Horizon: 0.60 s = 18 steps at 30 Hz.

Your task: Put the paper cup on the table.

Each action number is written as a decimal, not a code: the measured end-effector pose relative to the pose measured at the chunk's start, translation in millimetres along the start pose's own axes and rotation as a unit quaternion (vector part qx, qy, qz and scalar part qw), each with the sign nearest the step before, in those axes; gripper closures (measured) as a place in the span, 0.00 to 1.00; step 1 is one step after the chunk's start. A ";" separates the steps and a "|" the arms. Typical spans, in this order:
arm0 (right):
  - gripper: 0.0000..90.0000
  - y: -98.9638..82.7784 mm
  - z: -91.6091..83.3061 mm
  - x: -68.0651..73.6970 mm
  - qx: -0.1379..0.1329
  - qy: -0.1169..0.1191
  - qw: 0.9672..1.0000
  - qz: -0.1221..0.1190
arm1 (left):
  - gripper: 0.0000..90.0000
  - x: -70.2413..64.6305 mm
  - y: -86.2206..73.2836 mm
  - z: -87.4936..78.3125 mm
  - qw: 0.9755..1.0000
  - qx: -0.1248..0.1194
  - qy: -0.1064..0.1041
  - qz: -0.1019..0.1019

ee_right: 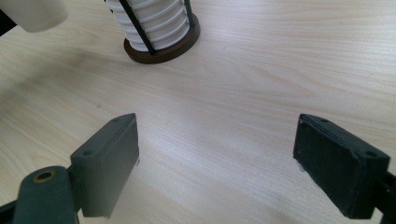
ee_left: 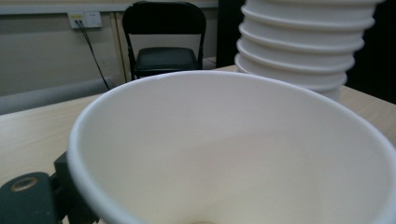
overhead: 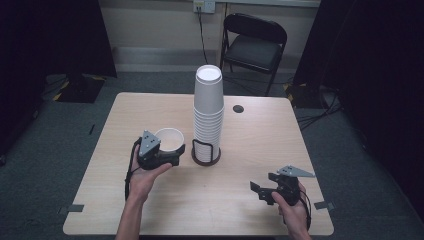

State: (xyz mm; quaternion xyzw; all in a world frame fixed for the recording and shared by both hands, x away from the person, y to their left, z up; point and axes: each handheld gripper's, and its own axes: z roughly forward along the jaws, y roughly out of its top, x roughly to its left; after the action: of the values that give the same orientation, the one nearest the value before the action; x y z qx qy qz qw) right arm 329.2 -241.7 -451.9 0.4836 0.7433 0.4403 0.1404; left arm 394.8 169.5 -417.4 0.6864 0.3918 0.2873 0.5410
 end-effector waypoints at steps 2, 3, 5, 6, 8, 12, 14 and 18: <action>0.15 -0.1 0.2 -0.1 0.001 0.000 1.000 0.000 | 0.09 4.3 2.3 1.1 1.000 -0.004 0.002 -0.004; 0.15 -0.1 0.3 0.0 0.001 -0.001 1.000 0.000 | 0.09 6.8 3.5 1.9 1.000 -0.001 0.005 -0.005; 0.15 -0.2 0.6 0.3 0.001 0.000 1.000 -0.001 | 0.09 11.3 5.6 4.9 1.000 0.002 0.009 -0.021; 0.15 -0.3 0.6 0.4 0.002 0.000 1.000 -0.001 | 0.09 14.5 6.8 6.8 0.999 0.007 0.008 -0.031; 0.15 -0.3 0.4 0.1 0.002 0.000 1.000 0.000 | 0.09 20.4 7.8 10.8 0.999 0.002 0.013 -0.035; 0.17 -0.5 0.4 -1.5 0.006 0.001 1.000 0.007 | 0.09 31.3 4.8 22.4 0.999 -0.013 0.012 -0.038; 0.17 -0.5 0.0 -1.6 0.004 0.001 1.000 0.005 | 0.09 36.5 0.9 29.3 0.999 0.000 0.020 -0.038; 0.17 -1.1 0.6 -2.4 0.007 0.002 1.000 0.008 | 0.09 44.3 -7.8 41.4 0.999 0.007 0.021 -0.041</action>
State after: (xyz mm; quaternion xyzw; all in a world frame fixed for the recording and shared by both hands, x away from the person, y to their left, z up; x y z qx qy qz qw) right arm 330.1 -243.6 -453.7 0.4893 0.7429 0.4373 0.1321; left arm 450.3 186.5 -436.7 0.6674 0.4329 0.2766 0.5391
